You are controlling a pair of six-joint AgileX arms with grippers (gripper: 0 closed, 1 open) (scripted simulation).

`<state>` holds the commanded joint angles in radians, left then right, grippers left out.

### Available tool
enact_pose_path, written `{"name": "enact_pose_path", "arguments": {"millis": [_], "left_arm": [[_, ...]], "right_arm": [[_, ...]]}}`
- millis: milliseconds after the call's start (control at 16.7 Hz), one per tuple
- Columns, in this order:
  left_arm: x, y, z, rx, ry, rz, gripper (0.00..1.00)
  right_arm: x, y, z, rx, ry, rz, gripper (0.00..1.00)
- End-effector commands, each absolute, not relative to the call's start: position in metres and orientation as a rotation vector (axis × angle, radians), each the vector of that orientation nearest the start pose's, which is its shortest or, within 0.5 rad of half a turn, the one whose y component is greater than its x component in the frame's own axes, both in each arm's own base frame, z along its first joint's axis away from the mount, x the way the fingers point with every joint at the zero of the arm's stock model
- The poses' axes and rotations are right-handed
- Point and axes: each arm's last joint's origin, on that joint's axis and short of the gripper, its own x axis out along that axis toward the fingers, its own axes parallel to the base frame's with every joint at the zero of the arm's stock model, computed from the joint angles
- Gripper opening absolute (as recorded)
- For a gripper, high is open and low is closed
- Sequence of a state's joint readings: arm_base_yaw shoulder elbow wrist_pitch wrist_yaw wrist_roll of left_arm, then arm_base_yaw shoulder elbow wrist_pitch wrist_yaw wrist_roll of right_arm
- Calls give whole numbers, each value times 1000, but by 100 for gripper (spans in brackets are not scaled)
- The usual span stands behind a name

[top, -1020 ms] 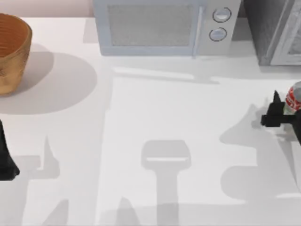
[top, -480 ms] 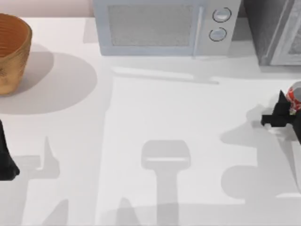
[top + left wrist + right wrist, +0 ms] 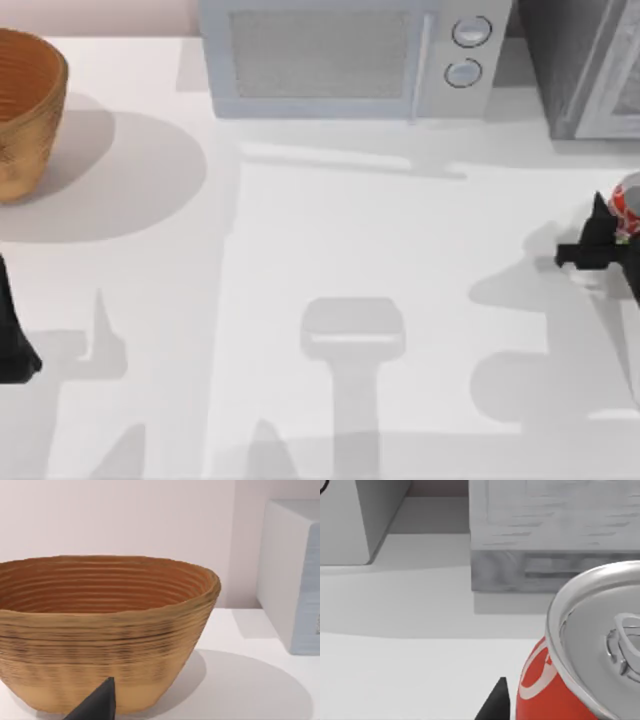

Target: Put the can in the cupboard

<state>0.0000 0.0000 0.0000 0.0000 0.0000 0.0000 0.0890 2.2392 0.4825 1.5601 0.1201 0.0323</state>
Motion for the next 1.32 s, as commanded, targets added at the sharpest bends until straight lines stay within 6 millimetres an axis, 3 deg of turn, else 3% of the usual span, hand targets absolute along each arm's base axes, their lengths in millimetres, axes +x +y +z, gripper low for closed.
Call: {"name": "enact_pose_path", "arguments": {"millis": [300,600,900,1080,1320], "left_arm": [[106,-1,160,0,0,0,100],[106,-1,160,0,0,0,100],[106,-1,160,0,0,0,100],[106,-1,160,0,0,0,100],[106,-1,160,0,0,0,100]], "right_arm": [[306,26,56,0,183,-6,0],[312,26,114,-4,206,-9,0],[302,25,172,-2,202,-10,0],[298,25,185,0,194,-10,0],[298,25,184,1,198,-10,0]]}}
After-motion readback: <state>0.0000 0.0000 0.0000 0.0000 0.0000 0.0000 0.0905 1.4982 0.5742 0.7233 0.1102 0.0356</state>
